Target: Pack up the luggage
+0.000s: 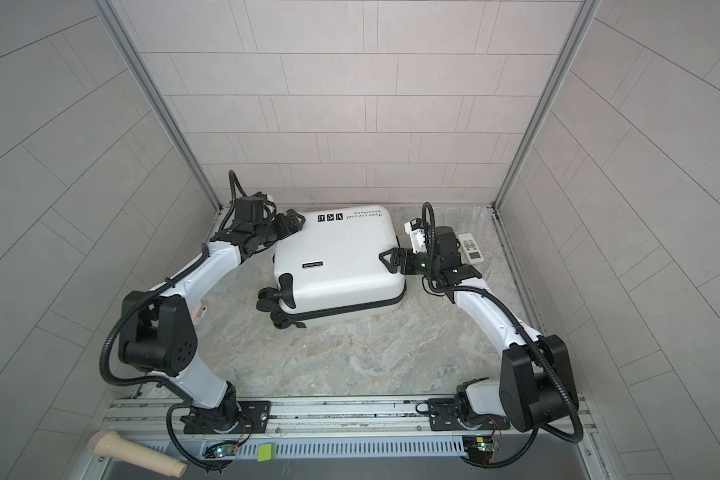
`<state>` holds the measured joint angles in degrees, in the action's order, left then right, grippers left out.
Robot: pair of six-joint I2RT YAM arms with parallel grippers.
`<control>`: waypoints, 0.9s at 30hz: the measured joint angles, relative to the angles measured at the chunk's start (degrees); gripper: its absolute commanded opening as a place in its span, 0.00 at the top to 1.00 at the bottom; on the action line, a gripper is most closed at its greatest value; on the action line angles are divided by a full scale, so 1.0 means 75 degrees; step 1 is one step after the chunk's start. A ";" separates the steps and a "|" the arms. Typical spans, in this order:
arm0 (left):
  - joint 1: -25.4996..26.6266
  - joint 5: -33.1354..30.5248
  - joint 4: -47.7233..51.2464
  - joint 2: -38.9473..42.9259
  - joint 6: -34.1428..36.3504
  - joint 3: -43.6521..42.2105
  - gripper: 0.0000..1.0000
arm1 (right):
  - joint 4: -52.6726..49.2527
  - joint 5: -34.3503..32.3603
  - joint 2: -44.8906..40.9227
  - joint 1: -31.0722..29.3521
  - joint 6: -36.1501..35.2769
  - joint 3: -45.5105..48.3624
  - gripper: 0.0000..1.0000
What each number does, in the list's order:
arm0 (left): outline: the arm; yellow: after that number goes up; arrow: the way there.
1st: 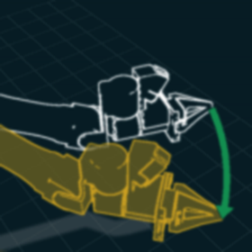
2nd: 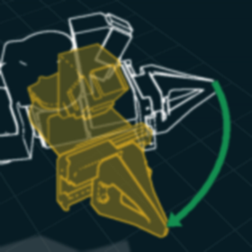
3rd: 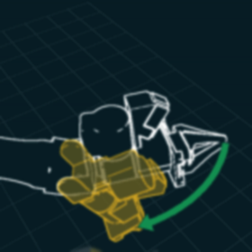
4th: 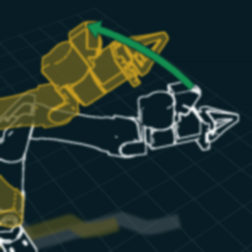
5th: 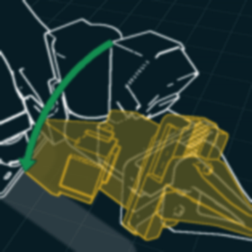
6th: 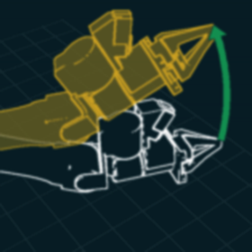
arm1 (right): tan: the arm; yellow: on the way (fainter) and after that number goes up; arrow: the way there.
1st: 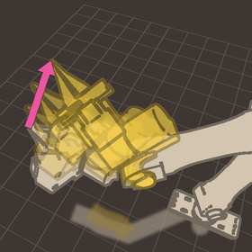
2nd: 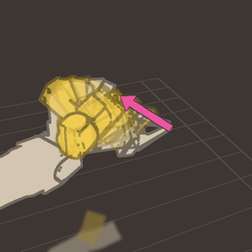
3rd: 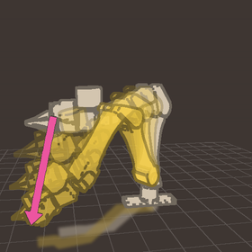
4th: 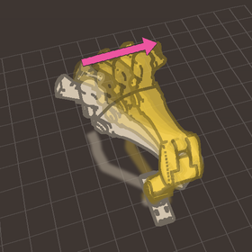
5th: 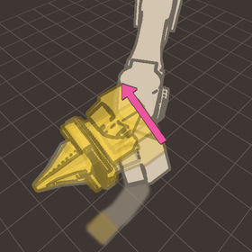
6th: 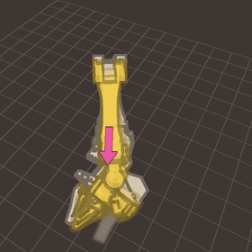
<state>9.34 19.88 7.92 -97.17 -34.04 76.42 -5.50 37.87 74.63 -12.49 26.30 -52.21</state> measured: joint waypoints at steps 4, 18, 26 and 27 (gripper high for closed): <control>0.0015 0.0309 -0.0105 -0.0455 -0.0125 0.0487 0.03 | -0.0513 -0.0119 -0.0519 -0.0079 -0.0093 0.0181 0.06; 0.0420 -0.0207 0.1460 0.2008 0.0090 0.0589 0.03 | -0.2165 -0.1652 -0.1699 0.0437 0.0210 0.0262 0.02; 0.1821 -0.1320 0.2623 0.4625 -0.0128 -0.0597 0.03 | -0.2017 -0.2521 -0.1708 0.0551 0.0708 0.0271 0.02; 0.2168 -0.1478 0.2766 0.4870 -0.0213 -0.0796 0.03 | -0.1970 -0.2538 -0.1617 0.0650 0.0758 0.0271 0.03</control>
<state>25.61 8.80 28.67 -60.64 -35.64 70.46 -20.27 18.83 62.50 -7.62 31.99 -50.17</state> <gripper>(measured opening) 0.969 0.981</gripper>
